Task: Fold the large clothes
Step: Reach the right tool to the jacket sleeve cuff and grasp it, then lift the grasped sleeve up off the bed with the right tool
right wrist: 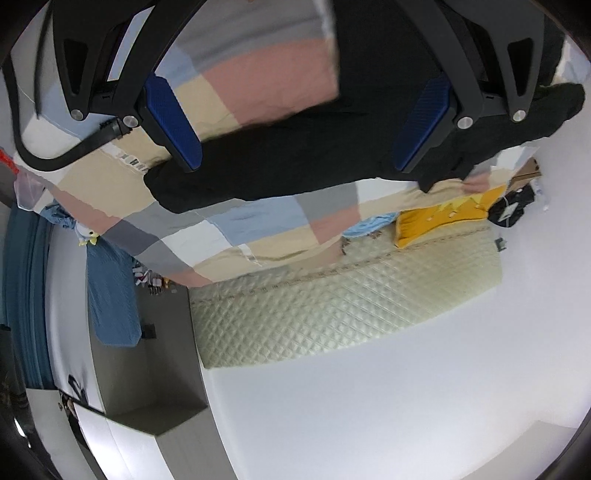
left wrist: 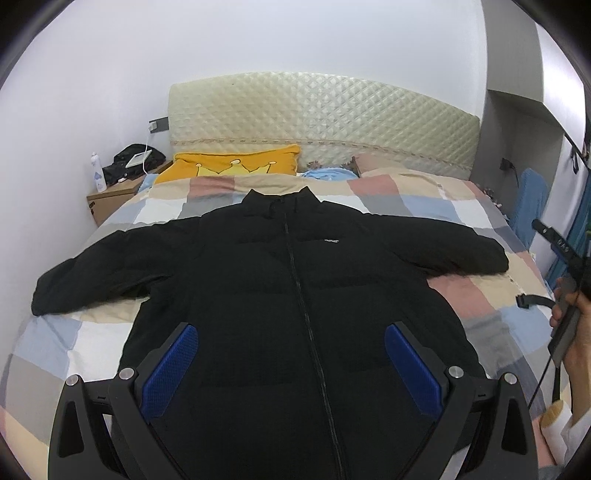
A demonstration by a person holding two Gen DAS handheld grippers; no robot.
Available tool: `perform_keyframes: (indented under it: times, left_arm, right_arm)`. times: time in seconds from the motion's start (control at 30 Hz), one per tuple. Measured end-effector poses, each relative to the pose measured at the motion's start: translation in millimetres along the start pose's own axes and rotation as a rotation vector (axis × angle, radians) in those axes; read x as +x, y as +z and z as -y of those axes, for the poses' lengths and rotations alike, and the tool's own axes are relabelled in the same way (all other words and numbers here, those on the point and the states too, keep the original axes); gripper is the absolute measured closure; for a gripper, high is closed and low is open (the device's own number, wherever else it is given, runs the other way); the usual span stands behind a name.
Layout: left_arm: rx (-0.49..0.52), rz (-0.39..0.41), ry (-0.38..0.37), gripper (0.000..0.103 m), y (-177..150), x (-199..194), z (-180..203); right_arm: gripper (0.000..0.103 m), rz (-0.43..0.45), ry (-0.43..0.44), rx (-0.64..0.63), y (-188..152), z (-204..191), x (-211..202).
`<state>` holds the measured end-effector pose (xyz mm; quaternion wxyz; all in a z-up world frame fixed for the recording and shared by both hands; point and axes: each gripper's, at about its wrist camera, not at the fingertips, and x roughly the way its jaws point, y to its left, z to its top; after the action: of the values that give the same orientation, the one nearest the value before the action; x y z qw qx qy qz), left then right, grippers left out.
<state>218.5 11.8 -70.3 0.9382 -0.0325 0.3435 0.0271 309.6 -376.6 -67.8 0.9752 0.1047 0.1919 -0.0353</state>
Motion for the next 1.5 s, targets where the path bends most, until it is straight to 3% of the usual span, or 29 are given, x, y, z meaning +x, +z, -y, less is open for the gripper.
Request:
perform_keyframes:
  times: [0.3, 0.5, 0.73, 0.83, 0.97, 1.0, 1.07, 1.1, 1.17, 1.27, 1.5]
  left_arm:
    - [-0.065, -0.055, 0.043, 0.001, -17, 55, -27]
    - [-0.103, -0.109, 0.085, 0.001, -28, 87, -46]
    - [-0.128, -0.145, 0.101, 0.001, -35, 114, -55]
    - [-0.14, -0.156, 0.11, 0.001, -37, 124, -59]
    - [-0.162, -0.156, 0.119, 0.001, -38, 138, -62]
    - [-0.163, -0.156, 0.122, 0.001, -38, 141, -61]
    - [-0.166, -0.158, 0.132, 0.001, -40, 148, -60]
    - [-0.165, -0.159, 0.138, 0.001, -39, 152, -59]
    - [-0.153, -0.146, 0.176, 0.001, -38, 158, -58]
    - [-0.138, -0.126, 0.189, 0.001, -36, 164, -57]
    - [-0.133, -0.089, 0.197, 0.001, -33, 153, -58]
  right_arm:
    - [0.001, -0.19, -0.035, 0.145, -45, 73, 131]
    - [0.01, -0.256, -0.049, 0.322, -67, 124, 193]
    - [0.017, -0.211, -0.079, 0.638, -85, 187, 238]
    - [0.017, -0.175, -0.122, 0.699, -89, 210, 251]
    - [0.019, -0.113, -0.134, 0.684, -77, 221, 265]
    - [0.023, -0.107, -0.131, 0.678, -74, 222, 270]
    - [0.049, -0.1, -0.15, 0.672, -70, 227, 274]
    - [0.054, -0.096, -0.148, 0.682, -69, 230, 275]
    - [0.082, -0.087, -0.137, 0.642, -63, 232, 276]
    - [0.093, -0.088, -0.125, 0.568, -53, 232, 273]
    - [0.096, -0.064, -0.151, 0.512, -13, 224, 235]
